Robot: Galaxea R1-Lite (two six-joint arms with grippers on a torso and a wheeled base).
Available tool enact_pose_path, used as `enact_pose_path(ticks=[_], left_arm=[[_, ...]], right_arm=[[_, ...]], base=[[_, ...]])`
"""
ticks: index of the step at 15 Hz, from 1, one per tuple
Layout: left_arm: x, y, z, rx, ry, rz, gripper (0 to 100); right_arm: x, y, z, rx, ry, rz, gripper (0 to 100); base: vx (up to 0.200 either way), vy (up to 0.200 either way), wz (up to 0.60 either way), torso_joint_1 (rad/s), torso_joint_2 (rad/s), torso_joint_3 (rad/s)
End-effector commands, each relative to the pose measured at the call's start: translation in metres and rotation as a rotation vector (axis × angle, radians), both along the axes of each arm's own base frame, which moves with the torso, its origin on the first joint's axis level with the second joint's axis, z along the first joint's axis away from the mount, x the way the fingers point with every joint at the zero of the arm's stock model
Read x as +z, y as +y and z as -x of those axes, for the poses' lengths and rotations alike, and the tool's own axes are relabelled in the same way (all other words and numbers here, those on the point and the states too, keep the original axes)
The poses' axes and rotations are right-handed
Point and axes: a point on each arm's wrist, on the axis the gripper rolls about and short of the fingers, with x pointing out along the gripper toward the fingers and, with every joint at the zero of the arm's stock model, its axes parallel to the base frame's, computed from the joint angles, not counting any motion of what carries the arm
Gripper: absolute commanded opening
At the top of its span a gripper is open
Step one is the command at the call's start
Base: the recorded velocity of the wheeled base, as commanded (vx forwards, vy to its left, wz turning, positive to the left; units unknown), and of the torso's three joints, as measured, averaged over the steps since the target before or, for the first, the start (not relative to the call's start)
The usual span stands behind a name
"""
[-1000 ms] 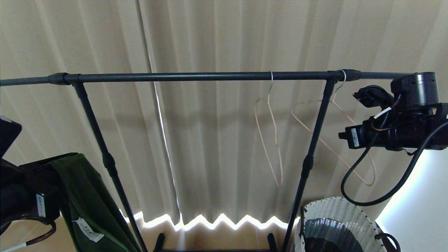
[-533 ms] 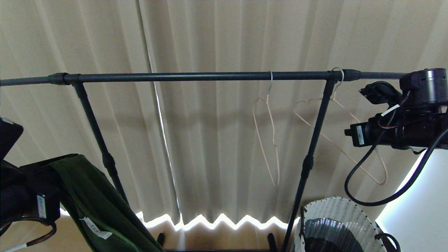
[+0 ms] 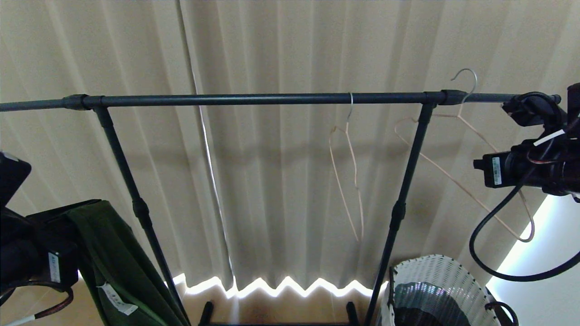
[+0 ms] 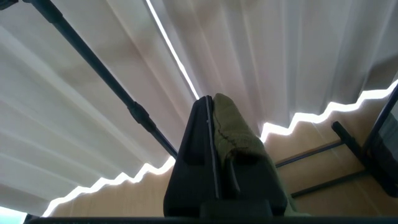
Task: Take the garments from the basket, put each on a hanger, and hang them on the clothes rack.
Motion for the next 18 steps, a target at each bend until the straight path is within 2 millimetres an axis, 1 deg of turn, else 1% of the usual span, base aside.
enact_pose_path(ticks=[1,3,5,6,7,8,9,10,16,18], left_arm=[[0.000,0.000,0.000,0.000,0.000,-0.002,0],[0.000,0.000,0.000,0.000,0.000,-0.002,0],[-0.004,0.000,0.000,-0.002,0.010,-0.019,0],[-0.004,0.000,0.000,-0.002,0.010,-0.019,0],[-0.006,0.000,0.000,-0.001,0.015,-0.032,0],[-0.006,0.000,0.000,0.000,0.016,-0.033,0],[-0.006,0.000,0.000,0.000,0.016,-0.033,0],[-0.006,0.000,0.000,0.000,0.018,-0.034,0],[-0.008,0.000,-0.001,-0.006,0.024,-0.053,0],[-0.008,-0.001,-0.002,-0.006,0.025,-0.054,0]], right_arm=[[0.005,-0.002,0.027,0.008,-0.030,-0.004,0],[0.005,-0.003,0.037,0.008,-0.033,-0.006,0],[0.001,-0.004,0.054,0.010,-0.036,-0.006,0],[0.001,-0.004,0.054,0.010,-0.036,-0.006,0],[0.000,-0.006,0.066,0.011,-0.044,-0.006,0],[0.000,-0.006,0.071,0.011,-0.048,-0.005,0],[-0.001,-0.007,0.073,0.011,-0.050,-0.005,0],[0.001,-0.007,0.079,0.012,-0.062,-0.005,0],[-0.008,-0.008,0.085,0.012,-0.038,-0.002,0],[-0.010,-0.008,0.086,0.013,-0.030,-0.004,0]], base=[[0.000,0.000,0.00,0.000,0.00,0.000],[0.000,0.000,0.00,0.000,0.00,0.000],[0.000,0.000,0.00,0.000,0.00,0.000],[0.000,0.000,0.00,0.000,0.00,0.000],[0.000,0.000,0.00,0.000,0.00,0.000],[0.000,0.000,0.00,0.000,0.00,0.000],[-0.200,0.000,0.00,0.007,0.00,-0.002],[-0.200,0.000,0.00,-0.002,0.00,-0.002],[-0.200,0.000,0.00,0.002,0.00,0.002],[0.000,0.000,0.00,0.000,0.00,0.000]])
